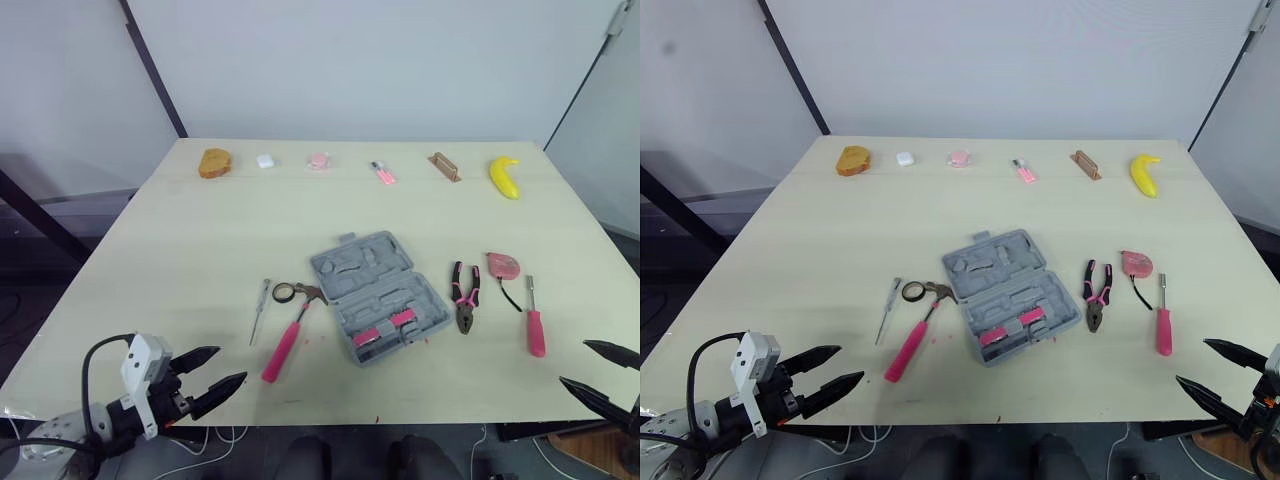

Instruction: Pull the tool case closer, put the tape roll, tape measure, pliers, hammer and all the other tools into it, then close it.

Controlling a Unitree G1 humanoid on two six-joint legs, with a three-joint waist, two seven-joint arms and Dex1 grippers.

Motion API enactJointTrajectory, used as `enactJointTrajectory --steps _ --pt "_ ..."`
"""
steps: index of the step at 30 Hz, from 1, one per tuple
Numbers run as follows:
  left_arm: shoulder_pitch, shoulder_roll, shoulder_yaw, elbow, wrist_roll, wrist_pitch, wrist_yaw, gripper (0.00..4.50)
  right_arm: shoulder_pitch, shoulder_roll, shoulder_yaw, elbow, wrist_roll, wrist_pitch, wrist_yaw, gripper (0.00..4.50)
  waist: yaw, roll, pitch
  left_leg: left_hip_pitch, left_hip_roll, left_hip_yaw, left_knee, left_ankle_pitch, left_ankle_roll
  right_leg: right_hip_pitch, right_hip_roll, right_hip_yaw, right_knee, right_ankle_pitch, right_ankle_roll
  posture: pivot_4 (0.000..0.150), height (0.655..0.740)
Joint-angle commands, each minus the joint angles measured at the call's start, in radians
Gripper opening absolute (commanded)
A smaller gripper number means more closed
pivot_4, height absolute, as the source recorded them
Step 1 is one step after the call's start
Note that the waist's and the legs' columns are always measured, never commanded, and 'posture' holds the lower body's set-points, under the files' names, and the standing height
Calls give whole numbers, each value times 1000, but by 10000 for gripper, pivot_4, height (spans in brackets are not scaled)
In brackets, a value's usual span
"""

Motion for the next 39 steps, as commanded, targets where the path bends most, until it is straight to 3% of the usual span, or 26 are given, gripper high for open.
enactJointTrajectory --steps 1,8,10,12,18,21,23,24,27,28,30,32,33,34,39 --pt "-10 1 -5 8 7 -22 -6 44546 -1 -13 -33 -19 11 2 -23 44904 0 0 0 0 0 0 0 0 0 0 0 0 0 0 0 1500 7400" --pt "-125 -15 -67 -29 22 -2 55 44546 -153 -40 71 -264 7 292 -323 44904 -5 1 -1 0 -1 0 1 0 0 0 1 1 2 1 1 1500 7400" --pt "-170 -14 -100 -77 15 20 76 44546 -255 -116 161 -321 -83 404 -407 44904 -6 1 -1 0 -1 0 1 0 0 0 1 1 2 2 3 1500 7400" --pt "-217 -1 -132 -125 31 55 118 44546 -384 -172 241 -334 -66 524 -428 44904 -5 1 0 0 -1 0 1 0 0 -1 1 2 2 3 4 1500 7400" --pt "-329 67 -210 -156 47 186 156 44546 -668 -198 419 -230 -88 668 -441 44904 6 -1 0 -4 -3 -4 1 0 0 -2 2 -1 1 3 5 1500 7400" --pt "-396 66 -246 -107 25 200 113 44546 -892 -149 548 -52 -142 694 -437 44904 -5 0 3 -4 -3 -2 1 0 0 -2 1 0 0 3 5 1500 7400" --pt "-441 73 -299 -63 45 206 80 45000 -1031 -107 651 89 -213 670 -414 39242 -10 0 3 -5 -3 -1 1 0 0 -5 1 3 1 4 5 1500 7400" --pt "-455 78 -322 -47 54 206 62 39252 -1080 -95 700 146 -251 643 -392 34952 -11 0 3 -4 -3 -1 1 0 0 -5 1 3 1 4 5 1500 7400" --pt "-534 67 -417 48 128 172 45 29171 -1235 -30 835 411 -388 497 -339 22996 -15 0 3 -4 -3 2 1 0 0 -5 2 2 2 4 5 1500 7400" --pt "-560 50 -434 76 142 165 54 22333 -1276 -5 864 486 -417 459 -320 15869 -15 0 3 -4 -3 2 1 0 0 -6 2 2 2 4 5 1500 7400" --pt "-597 27 -468 118 168 156 62 13593 -1343 45 901 613 -462 391 -296 6944 -12 0 3 -7 -3 1 1 0 0 -7 2 2 2 4 5 1500 7400" --pt "-616 10 -487 142 188 152 70 7209 -1390 79 920 709 -500 333 -288 312 -11 0 3 -8 -3 2 1 0 0 -8 1 2 2 4 5 1500 7400" --pt "-626 -2 -495 154 198 157 79 2096 -1418 98 938 768 -530 296 -286 0 -12 0 3 -12 -3 2 1 0 1 -11 0 2 2 4 6 1500 7400" --pt "-634 -14 -504 165 209 161 89 674 -1445 119 958 826 -562 257 -288 0 -12 0 3 -20 -3 1 4 1 -1 -20 0 2 5 5 6 1500 7400" --pt "-668 -61 -533 226 268 152 136 674 -1534 200 1009 1043 -672 128 -279 0 -17 0 3 -19 -4 2 5 0 0 -22 -1 2 10 5 6 1500 7400"
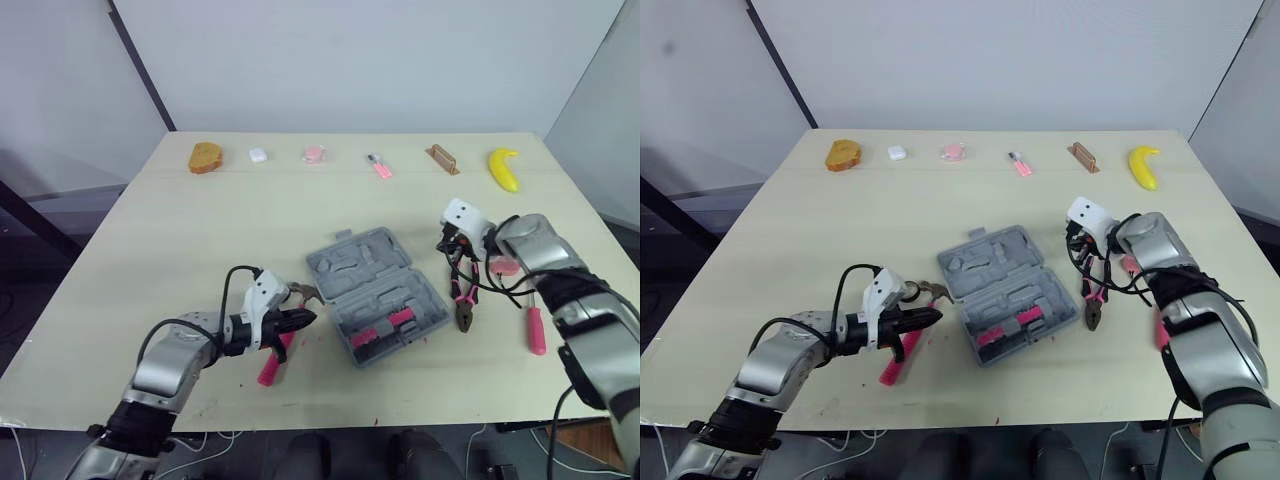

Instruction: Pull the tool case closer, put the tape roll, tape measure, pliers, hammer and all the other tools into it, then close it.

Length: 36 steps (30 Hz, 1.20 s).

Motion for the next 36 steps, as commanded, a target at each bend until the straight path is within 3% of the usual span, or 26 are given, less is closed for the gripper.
enactJointTrajectory --steps 1,14,20,30,36 --pt "-24 -27 -20 33 44 -28 30 674 -53 35 22 105 -69 -90 11 0 -2 0 0 0 0 0 0 0 0 0 0 0 1 0 0 1500 7400" --pt "-66 -139 -70 79 151 -39 131 674 -140 217 41 348 -227 -214 -32 0 -14 0 0 1 0 -5 2 0 0 0 0 0 6 0 0 1500 7400" --pt "-103 -153 -65 112 166 -44 127 674 -138 243 37 351 -239 -206 91 0 -14 1 -1 2 0 -7 2 0 0 0 0 0 7 0 0 1500 7400" --pt "-112 -104 -62 133 174 -65 63 674 -39 195 9 190 -216 -137 250 0 -15 1 -1 2 0 -10 2 0 0 1 1 -2 7 0 0 1500 7400" --pt "-130 -74 -76 162 198 -99 19 674 126 142 -26 -89 -163 11 316 0 -13 1 -1 2 -1 -11 2 0 0 2 1 -3 7 0 0 1500 7400"
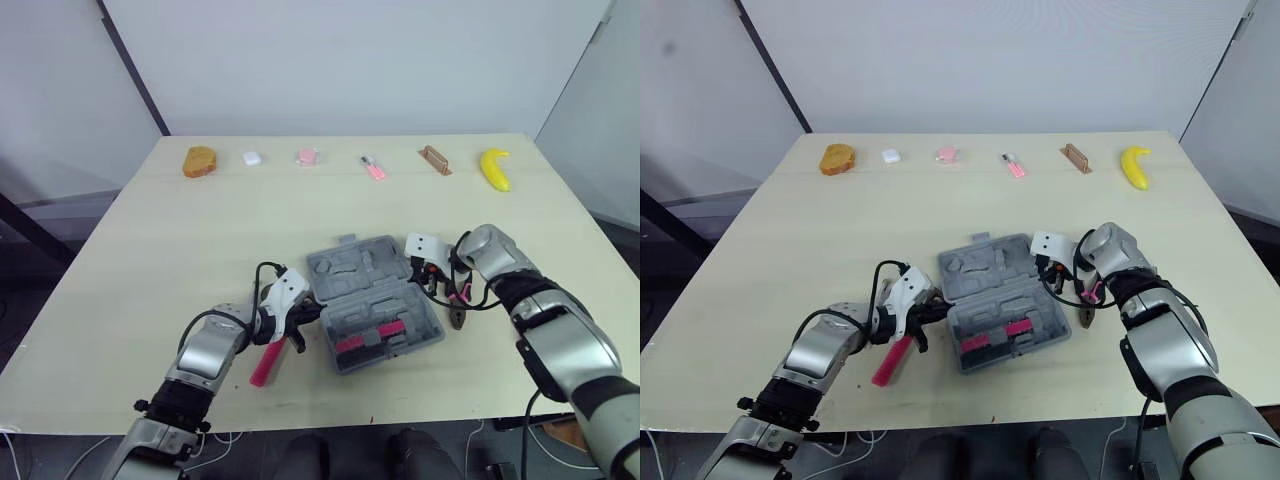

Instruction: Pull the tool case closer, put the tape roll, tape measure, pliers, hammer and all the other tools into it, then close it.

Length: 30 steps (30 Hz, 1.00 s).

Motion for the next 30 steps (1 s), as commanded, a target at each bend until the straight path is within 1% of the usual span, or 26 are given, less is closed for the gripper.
enactJointTrajectory --steps 1,8,12,16,22,30 --pt "-22 20 -1 11 11 -39 -29 674 119 -13 -11 -185 52 110 68 0 1 0 0 0 0 -1 0 0 0 0 0 -1 0 0 0 1500 7400" --pt "-27 42 -17 25 26 -67 -70 674 318 -69 -46 -521 111 305 53 0 3 0 0 0 0 -2 0 0 0 1 0 -1 0 0 0 1500 7400" --pt "-22 49 -23 21 26 -78 -102 674 379 -91 -39 -646 127 376 45 0 4 0 -1 0 0 -2 1 0 0 2 0 -2 0 0 0 1500 7400" --pt "3 65 -33 -24 17 -68 -145 674 449 -120 -37 -770 148 441 38 0 5 0 0 0 -1 -3 1 0 0 2 0 -2 -1 0 0 1500 7400" --pt "52 68 -41 -85 22 -50 -152 674 518 -152 -38 -872 180 497 13 0 7 0 -1 0 -1 -3 1 0 0 2 0 -3 -1 0 0 1500 7400" --pt "81 78 -41 -109 35 -48 -148 674 553 -170 -42 -934 221 546 -25 0 8 0 -1 0 -1 -4 2 0 0 4 1 -4 -1 0 0 1500 7400"
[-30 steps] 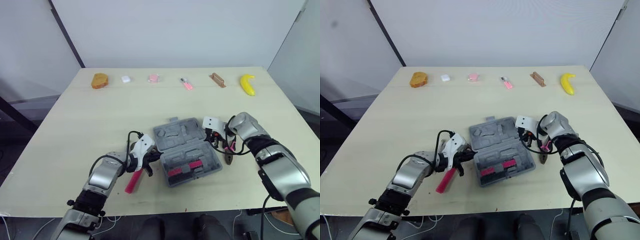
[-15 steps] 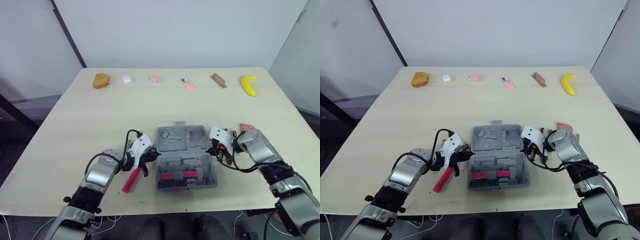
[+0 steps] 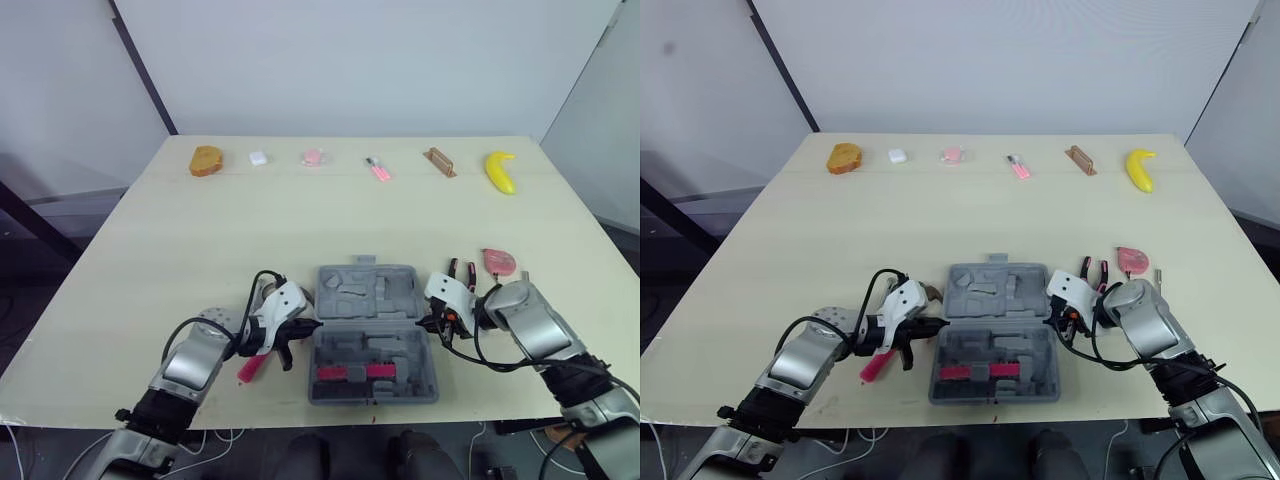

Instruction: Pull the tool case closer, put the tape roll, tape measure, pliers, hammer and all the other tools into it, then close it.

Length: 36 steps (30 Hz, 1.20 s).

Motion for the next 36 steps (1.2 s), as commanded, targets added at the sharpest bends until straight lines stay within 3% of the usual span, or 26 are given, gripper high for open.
enactJointTrajectory --steps 1,36 --pt "16 5 -25 -41 3 -6 -12 674 24 -6 26 -28 32 17 -3 0 0 0 0 0 0 0 0 0 0 0 0 0 0 0 0 1500 7400" --pt "127 39 -21 -100 10 -15 -7 674 103 -69 68 -139 121 61 -61 0 1 0 -3 1 0 -1 0 0 0 2 0 0 0 0 0 1500 7400"
